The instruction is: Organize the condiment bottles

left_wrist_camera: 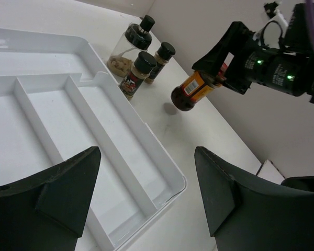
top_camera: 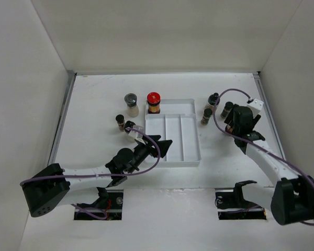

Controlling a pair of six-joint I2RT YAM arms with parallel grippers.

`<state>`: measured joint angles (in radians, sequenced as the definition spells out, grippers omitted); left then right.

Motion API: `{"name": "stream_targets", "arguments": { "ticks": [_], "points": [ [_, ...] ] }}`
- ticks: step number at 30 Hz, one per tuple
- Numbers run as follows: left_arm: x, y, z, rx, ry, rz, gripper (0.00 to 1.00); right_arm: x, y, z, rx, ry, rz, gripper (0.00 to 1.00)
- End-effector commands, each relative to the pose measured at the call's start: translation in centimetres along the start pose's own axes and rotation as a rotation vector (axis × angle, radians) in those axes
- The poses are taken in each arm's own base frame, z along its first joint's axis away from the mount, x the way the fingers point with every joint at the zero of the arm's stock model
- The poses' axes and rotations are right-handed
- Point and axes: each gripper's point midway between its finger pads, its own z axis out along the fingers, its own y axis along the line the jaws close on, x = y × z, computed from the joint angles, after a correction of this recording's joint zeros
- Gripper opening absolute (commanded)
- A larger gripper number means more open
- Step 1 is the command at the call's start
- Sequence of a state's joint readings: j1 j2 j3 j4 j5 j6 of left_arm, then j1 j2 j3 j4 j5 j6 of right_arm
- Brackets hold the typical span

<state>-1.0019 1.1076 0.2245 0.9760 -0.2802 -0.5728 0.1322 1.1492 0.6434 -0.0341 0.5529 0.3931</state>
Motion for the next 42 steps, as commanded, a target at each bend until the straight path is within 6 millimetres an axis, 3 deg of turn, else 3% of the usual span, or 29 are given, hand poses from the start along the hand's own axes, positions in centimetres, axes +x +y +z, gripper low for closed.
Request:
{"name": "stream_targets", "arguments": {
  "ticks": [1,6,10,12,16,20,26,33,42],
  "points": [
    [-1.9,-1.4,0.4,0.046,-0.064,-0.029,0.71,-5.7,2.4,-4.0,-0.087,-0.176,0.096,0.49],
    [-2.5,-1.4,0.2,0.047,-0.083,-0.033,0.71,-8.1,5.0,-8.7,-0.172,-0.204,0.055,0.48],
    [-2.5,-1.4,0.2,0.048,-0.083,-0.033,0.71,-10.2,10.4,-12.0,-0.318,-0.223,0.027,0.48],
    [-2.5,-1.5,0.1,0.052,-0.083,-0.034,0.71,-11.1,13.7,-12.5,-0.381,-0.231,0.023,0.49],
    [-2.9,-1.8,-0.1,0.060,-0.096,-0.033,0.71,-11.8,21.2,-12.6,-0.517,-0.246,0.016,0.48],
    [-2.8,-1.7,-0.2,0.059,-0.092,-0.032,0.71,-11.6,27.5,-11.1,-0.583,-0.247,0.002,0.48],
    [-2.8,-1.6,-0.2,0.054,-0.092,-0.027,0.71,-9.0,34.5,-8.0,-0.613,-0.217,-0.045,0.48],
    [-2.5,-1.4,-0.1,0.048,-0.086,-0.025,0.71,-6.2,37.2,-5.4,-0.607,-0.199,-0.064,0.47],
    [-2.4,-1.4,-0.1,0.048,-0.082,-0.030,0.71,-1.6,36.6,-3.2,-0.572,-0.143,-0.083,0.52]
  ]
}}
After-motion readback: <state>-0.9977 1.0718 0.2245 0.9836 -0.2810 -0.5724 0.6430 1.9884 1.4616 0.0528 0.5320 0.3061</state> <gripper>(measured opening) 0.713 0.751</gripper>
